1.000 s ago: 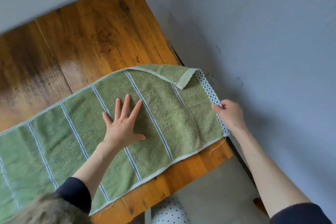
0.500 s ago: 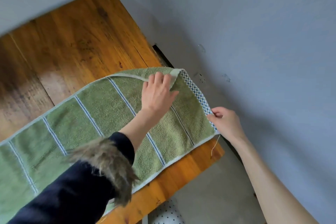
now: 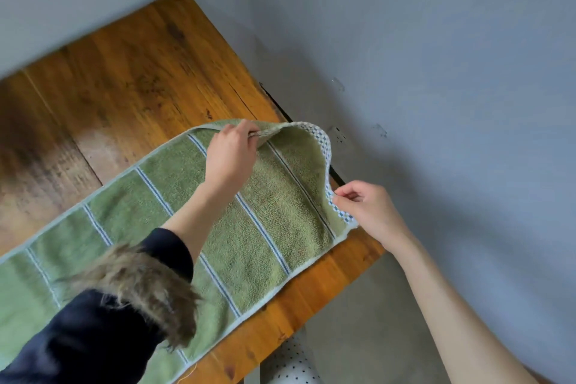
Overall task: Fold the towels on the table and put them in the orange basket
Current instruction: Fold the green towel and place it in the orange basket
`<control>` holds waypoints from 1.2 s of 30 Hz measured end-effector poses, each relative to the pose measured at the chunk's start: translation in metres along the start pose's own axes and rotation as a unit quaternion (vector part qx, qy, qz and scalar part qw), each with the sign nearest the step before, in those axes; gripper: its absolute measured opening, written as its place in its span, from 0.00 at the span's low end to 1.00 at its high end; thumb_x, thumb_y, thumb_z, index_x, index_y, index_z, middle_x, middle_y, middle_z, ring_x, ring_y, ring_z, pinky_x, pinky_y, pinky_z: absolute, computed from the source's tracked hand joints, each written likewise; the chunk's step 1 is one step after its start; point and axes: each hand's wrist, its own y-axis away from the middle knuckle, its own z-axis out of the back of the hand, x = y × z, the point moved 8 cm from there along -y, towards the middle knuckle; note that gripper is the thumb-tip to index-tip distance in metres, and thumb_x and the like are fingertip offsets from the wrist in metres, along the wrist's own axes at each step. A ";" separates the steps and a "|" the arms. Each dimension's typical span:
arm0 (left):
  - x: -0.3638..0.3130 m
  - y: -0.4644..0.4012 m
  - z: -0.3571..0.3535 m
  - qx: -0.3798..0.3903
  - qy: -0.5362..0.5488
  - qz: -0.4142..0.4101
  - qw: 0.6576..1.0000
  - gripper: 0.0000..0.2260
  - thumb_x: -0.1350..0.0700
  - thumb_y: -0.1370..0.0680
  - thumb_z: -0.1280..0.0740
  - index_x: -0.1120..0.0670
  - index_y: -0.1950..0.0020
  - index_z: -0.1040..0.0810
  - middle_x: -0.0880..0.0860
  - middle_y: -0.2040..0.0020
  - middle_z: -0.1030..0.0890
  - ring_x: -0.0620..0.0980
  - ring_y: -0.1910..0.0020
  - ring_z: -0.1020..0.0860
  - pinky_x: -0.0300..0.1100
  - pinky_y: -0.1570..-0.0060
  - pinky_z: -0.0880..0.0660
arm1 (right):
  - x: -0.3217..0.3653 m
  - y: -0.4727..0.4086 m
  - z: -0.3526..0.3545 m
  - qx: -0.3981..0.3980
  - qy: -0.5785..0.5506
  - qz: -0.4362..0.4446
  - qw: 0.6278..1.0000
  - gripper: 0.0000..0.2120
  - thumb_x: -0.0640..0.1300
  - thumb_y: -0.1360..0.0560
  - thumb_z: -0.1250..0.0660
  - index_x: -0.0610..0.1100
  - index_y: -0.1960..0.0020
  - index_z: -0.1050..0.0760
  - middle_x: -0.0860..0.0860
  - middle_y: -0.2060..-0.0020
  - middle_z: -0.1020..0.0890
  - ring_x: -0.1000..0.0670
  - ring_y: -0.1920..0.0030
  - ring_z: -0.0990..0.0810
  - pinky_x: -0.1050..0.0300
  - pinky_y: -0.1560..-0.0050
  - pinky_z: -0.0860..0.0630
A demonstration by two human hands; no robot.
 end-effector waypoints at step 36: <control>0.363 0.341 0.217 -0.063 0.121 0.286 0.949 0.19 0.62 0.22 0.38 0.57 0.31 0.31 0.59 0.36 0.29 0.57 0.37 0.29 0.47 0.36 0.34 | 0.106 0.228 -0.445 0.377 0.238 0.064 0.893 0.09 0.44 0.23 0.37 0.46 0.45 0.21 0.52 0.48 0.19 0.58 0.54 0.24 0.64 0.53 0.27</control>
